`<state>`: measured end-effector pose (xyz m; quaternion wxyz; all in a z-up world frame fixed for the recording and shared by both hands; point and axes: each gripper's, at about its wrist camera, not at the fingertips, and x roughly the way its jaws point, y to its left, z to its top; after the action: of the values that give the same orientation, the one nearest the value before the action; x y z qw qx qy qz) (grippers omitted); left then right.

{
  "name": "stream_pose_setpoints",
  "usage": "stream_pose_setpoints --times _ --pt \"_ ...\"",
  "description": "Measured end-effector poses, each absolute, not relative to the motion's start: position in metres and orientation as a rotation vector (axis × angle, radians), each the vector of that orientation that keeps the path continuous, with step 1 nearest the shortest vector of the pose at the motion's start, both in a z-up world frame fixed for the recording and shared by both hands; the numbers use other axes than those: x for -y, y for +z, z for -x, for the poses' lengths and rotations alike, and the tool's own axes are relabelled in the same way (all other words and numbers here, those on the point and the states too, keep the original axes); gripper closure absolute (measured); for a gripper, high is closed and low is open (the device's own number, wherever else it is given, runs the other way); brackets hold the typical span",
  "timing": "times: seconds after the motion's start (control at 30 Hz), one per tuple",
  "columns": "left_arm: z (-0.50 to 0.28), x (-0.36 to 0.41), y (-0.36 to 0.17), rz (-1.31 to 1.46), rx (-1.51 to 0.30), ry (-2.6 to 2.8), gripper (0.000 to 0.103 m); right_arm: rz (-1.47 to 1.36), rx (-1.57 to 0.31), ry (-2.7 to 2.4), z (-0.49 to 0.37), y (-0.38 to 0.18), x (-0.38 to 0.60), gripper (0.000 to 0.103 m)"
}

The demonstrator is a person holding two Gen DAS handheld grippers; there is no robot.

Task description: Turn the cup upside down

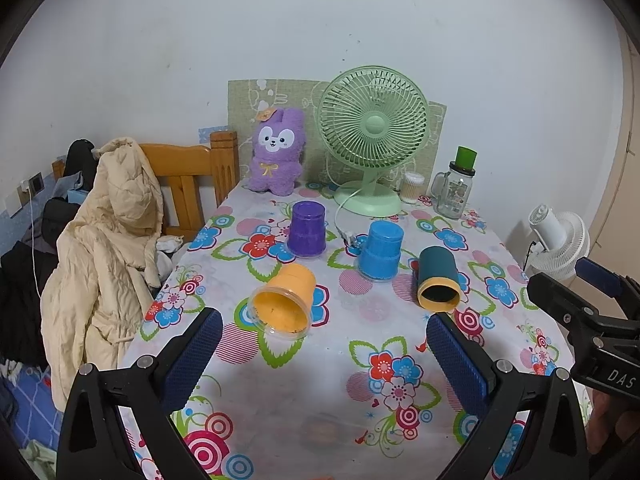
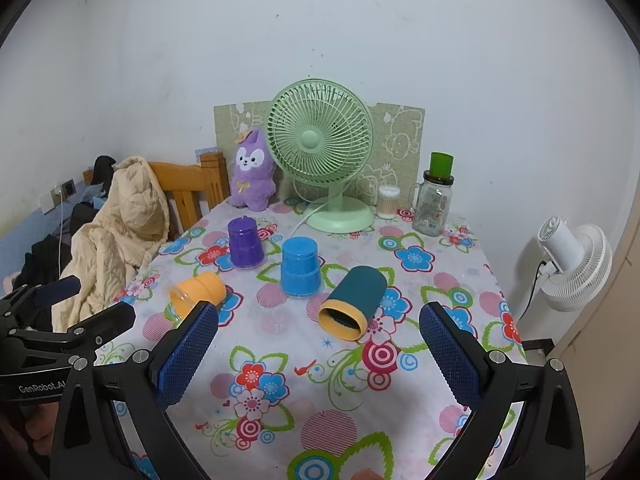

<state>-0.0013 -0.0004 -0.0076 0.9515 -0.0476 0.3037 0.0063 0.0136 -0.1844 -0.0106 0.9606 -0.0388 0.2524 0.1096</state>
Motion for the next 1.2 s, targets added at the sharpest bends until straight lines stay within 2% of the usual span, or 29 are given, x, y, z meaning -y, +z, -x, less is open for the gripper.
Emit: stream_pose_setpoints --times 0.9,1.2 --pt "-0.008 -0.009 -0.020 0.110 -0.656 0.021 0.000 0.094 -0.548 0.221 -0.026 -0.021 0.174 0.001" --pt "-0.013 -0.028 -0.041 0.115 -0.705 0.042 0.000 0.087 -0.653 0.225 -0.051 -0.046 0.157 0.001"
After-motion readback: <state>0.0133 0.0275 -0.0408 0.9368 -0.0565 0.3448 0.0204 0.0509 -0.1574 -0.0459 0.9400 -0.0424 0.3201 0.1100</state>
